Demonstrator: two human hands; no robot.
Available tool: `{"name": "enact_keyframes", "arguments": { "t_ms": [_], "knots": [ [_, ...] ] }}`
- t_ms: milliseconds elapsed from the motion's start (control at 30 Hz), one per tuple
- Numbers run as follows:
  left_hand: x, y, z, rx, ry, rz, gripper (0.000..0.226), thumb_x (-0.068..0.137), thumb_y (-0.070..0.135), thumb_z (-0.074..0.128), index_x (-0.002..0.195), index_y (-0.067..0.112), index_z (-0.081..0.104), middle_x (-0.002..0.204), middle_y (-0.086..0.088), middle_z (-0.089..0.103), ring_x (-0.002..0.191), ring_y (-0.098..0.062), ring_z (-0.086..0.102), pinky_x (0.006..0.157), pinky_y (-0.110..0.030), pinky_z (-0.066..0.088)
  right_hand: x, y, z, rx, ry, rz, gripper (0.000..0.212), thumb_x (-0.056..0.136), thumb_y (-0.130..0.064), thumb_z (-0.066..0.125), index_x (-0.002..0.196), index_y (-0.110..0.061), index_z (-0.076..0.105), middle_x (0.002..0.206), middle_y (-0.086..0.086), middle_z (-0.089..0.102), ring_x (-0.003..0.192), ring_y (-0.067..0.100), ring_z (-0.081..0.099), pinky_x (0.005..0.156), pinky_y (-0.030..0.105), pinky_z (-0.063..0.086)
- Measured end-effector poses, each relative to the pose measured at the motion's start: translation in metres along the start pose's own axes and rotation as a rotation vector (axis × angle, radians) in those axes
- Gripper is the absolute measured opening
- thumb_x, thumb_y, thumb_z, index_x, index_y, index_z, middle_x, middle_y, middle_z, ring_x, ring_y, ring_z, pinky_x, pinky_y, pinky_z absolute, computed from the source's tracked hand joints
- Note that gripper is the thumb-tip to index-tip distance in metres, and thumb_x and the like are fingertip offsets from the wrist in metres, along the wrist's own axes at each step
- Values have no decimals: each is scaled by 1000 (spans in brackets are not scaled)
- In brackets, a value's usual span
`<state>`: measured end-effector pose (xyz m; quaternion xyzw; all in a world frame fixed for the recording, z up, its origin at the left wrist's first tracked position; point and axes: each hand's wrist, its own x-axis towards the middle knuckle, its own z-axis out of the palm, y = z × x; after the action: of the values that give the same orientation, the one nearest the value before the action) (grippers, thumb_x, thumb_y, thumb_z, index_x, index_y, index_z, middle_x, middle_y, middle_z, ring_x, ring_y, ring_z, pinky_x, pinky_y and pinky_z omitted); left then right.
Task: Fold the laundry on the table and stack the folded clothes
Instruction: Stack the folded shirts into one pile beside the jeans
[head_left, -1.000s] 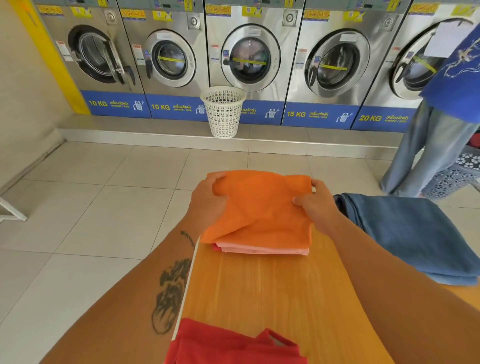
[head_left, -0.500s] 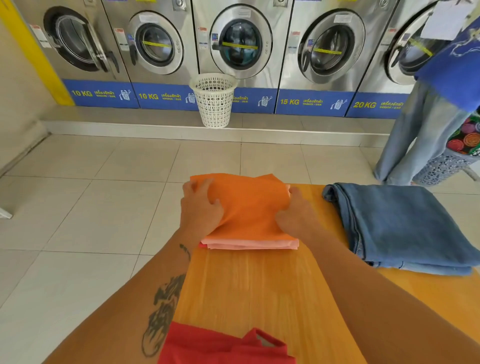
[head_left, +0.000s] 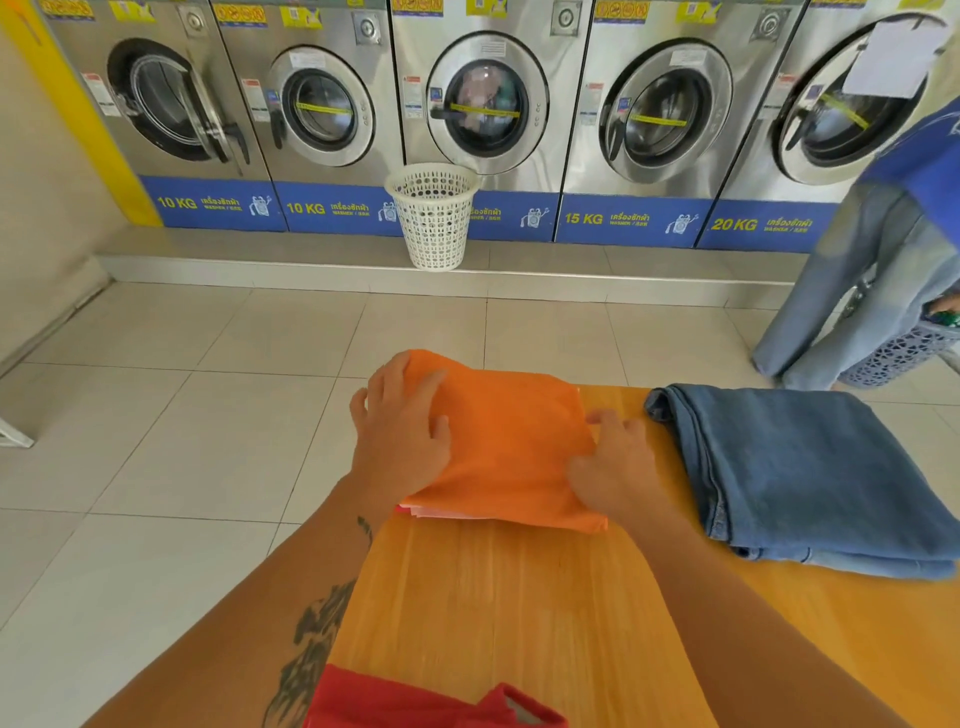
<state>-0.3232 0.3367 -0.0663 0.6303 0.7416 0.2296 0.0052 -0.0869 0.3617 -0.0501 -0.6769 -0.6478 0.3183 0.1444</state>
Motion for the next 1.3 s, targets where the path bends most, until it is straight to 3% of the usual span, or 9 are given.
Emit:
{"name": "enact_keyframes", "arguments": {
  "t_ms": [100,267,400,500,600,700,1067,1133,1300],
  "knots": [
    [8,16,-1,-146,-52,-54,61,87,24,57,144,35,38,158,-2,11,142,-32,24,112,-54,31,19,-28,-4,11,37,-143,63,80,-15,53,141,-22,39,140,5,37,120,29,46,96,45,48],
    [26,15,-10,-367,-163,-382,78,81,9,55,148,41,29,160,3,0,137,-37,30,99,-45,46,55,-45,-3,-125,-188,-181,66,87,-17,48,150,-22,32,152,11,32,132,37,41,102,46,45],
    [34,-1,-22,-426,-272,-599,84,81,16,56,151,41,17,154,-8,15,107,-35,53,77,-41,51,66,-45,-14,-87,-248,26,74,87,-30,48,154,-20,18,158,14,14,123,39,47,91,44,49],
    [27,-6,-26,-426,-341,-677,87,87,23,59,154,34,5,146,-13,39,81,-22,53,61,-33,43,63,-37,-20,73,-292,129,77,84,-24,54,151,-20,19,132,14,44,98,27,54,88,45,51],
    [20,-4,-25,-458,-378,-687,88,86,25,67,154,28,12,145,-9,45,108,-31,56,80,-40,46,57,-31,-20,261,-284,167,76,83,-10,59,150,-18,24,101,5,51,81,19,49,87,42,49],
    [18,-1,-29,-550,-345,-669,85,84,19,73,151,26,23,146,-6,46,125,-34,50,93,-45,44,49,-30,-19,410,-272,169,78,81,-6,66,148,-20,30,128,7,49,106,27,51,98,46,47],
    [14,5,-56,-953,-88,-439,81,85,4,71,146,36,29,136,-5,52,116,-29,56,94,-49,52,20,-58,-40,517,100,-227,58,81,9,51,120,-33,59,88,-1,58,65,13,53,49,21,46],
    [17,7,-67,-1023,-50,-430,87,84,-2,69,148,40,26,132,-9,55,112,-29,60,92,-49,54,18,-66,-53,523,173,-273,54,80,8,52,114,-32,64,90,-5,58,69,10,53,48,14,43],
    [16,14,-99,-1173,31,-345,85,84,-8,66,145,40,32,128,-5,59,110,-25,62,85,-47,57,7,-73,-81,648,200,-327,48,78,4,59,99,-39,69,92,-1,60,80,15,55,65,29,44]
  ]
}}
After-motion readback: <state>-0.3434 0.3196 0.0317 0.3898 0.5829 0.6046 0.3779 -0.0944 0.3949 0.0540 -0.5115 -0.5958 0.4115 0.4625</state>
